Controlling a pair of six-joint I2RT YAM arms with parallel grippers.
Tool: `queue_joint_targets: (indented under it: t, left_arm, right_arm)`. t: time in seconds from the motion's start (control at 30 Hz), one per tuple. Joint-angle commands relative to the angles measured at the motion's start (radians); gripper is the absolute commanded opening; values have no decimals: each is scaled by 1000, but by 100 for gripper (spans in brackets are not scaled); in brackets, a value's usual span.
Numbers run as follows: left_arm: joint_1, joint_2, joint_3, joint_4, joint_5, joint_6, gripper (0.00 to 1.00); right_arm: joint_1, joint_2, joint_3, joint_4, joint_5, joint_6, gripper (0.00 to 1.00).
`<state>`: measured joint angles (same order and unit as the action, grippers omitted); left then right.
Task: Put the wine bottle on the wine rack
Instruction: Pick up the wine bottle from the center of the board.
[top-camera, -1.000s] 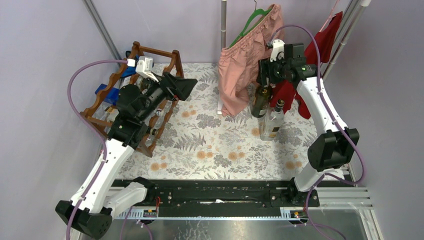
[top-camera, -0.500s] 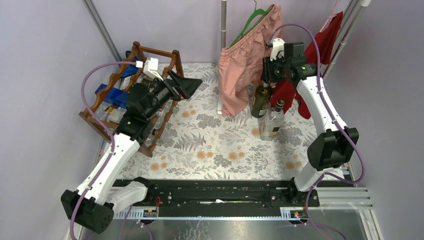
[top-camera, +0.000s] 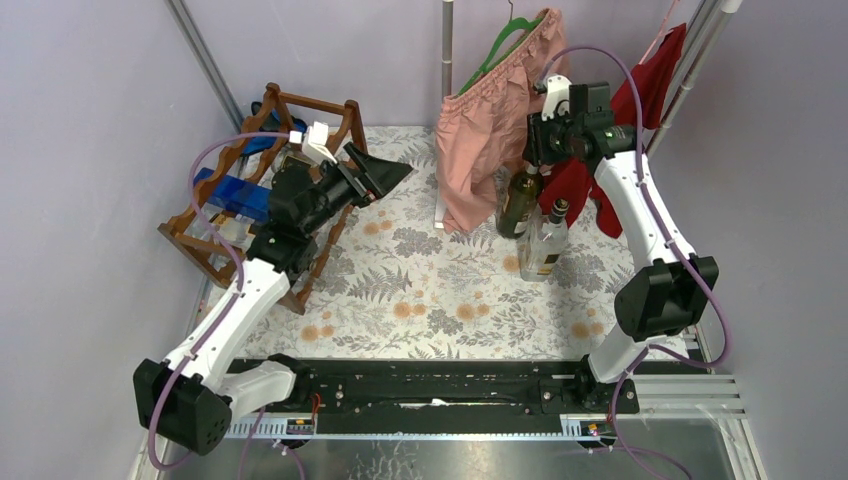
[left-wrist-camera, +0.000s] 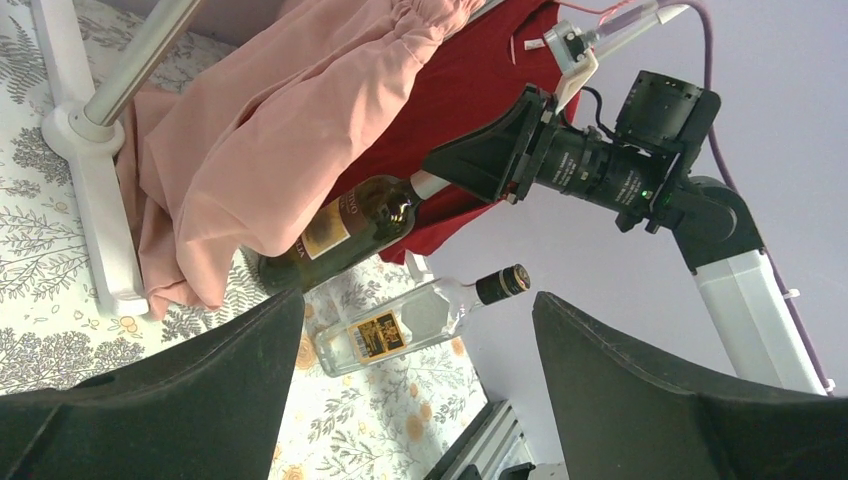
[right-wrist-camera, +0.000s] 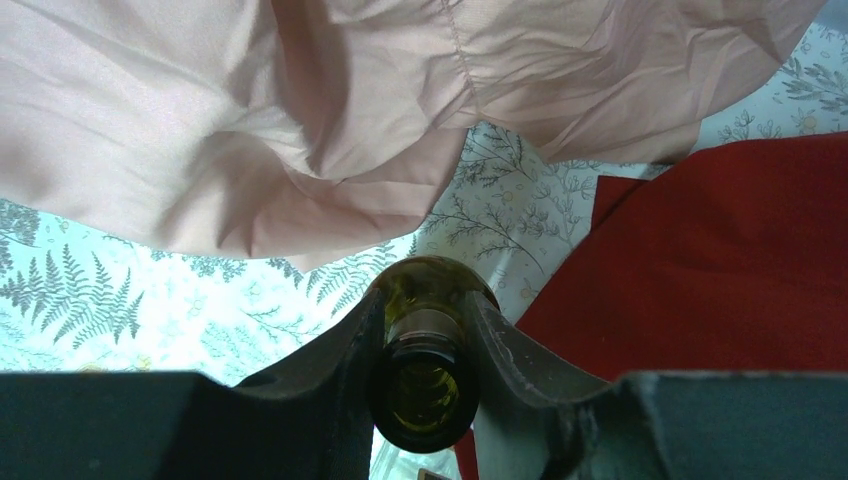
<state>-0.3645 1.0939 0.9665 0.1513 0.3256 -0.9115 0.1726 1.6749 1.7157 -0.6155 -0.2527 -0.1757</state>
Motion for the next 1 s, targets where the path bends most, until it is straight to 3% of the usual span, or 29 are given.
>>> queue_joint_targets:
  t: [0.0, 0.2, 0.43, 0.53, 0.77, 0.97]
  left_arm:
    - [-3, 21, 41, 54, 41, 1, 91]
    - [-48, 38, 60, 34, 69, 152, 91]
    - [-194, 17, -43, 91, 64, 649, 99]
    - [-225, 10, -101, 107, 62, 792, 99]
    - [-235, 50, -174, 188, 89, 953, 99]
    - [-258, 140, -156, 210, 158, 952, 99]
  right_arm:
    - [-4, -48, 108, 32, -48, 61, 0]
    - [-2, -98, 116, 19, -126, 135, 0]
    - [-2, -157, 44, 20, -269, 279, 0]
    - [-3, -171, 10, 33, -340, 341, 0]
    - [2, -194, -130, 104, -456, 487, 0]
    - [39, -197, -188, 167, -491, 541, 0]
